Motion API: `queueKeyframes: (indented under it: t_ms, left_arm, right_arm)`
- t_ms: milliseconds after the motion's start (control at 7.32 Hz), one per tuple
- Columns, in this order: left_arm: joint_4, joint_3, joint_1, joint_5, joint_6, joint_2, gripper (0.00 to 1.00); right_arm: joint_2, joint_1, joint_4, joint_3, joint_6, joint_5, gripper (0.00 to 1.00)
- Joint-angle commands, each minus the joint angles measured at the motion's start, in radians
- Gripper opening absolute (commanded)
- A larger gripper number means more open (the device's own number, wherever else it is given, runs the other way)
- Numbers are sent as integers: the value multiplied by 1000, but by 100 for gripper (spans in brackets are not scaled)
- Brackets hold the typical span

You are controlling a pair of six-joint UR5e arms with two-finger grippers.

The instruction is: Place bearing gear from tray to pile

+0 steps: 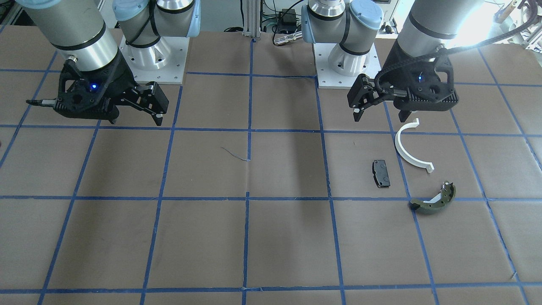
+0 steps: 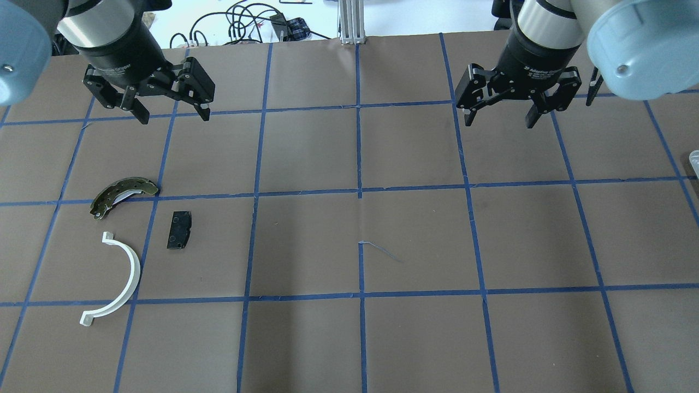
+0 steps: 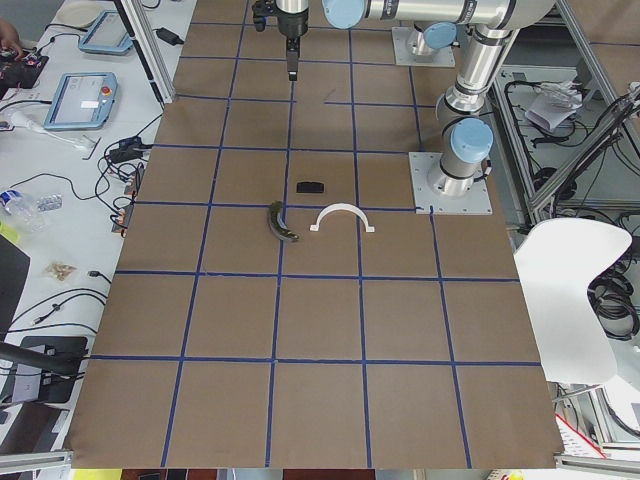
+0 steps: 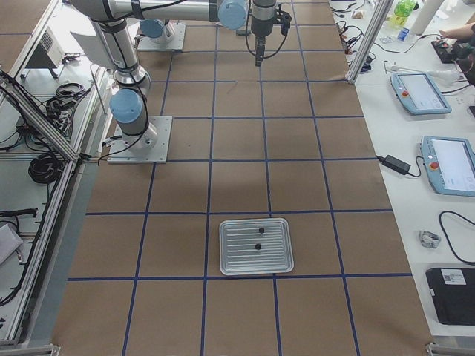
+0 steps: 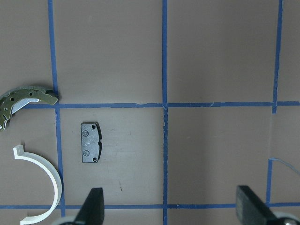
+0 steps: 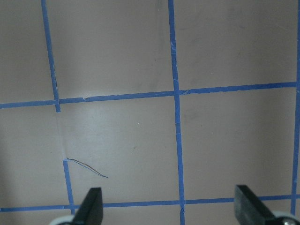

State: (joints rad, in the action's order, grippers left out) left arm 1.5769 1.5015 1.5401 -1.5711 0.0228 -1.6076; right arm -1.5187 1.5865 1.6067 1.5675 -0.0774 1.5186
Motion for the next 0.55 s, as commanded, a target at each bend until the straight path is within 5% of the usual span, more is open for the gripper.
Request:
queueKeyframes:
  t_ms: [0,410]
  left_arm:
    - [0,0,0,0,0,0,100]
    - [-9,23,3,-1,-3,17,100]
  right_arm:
    - [3,-5,2,17,28,14,100]
    - [-6,-37,38,8,102,95,100]
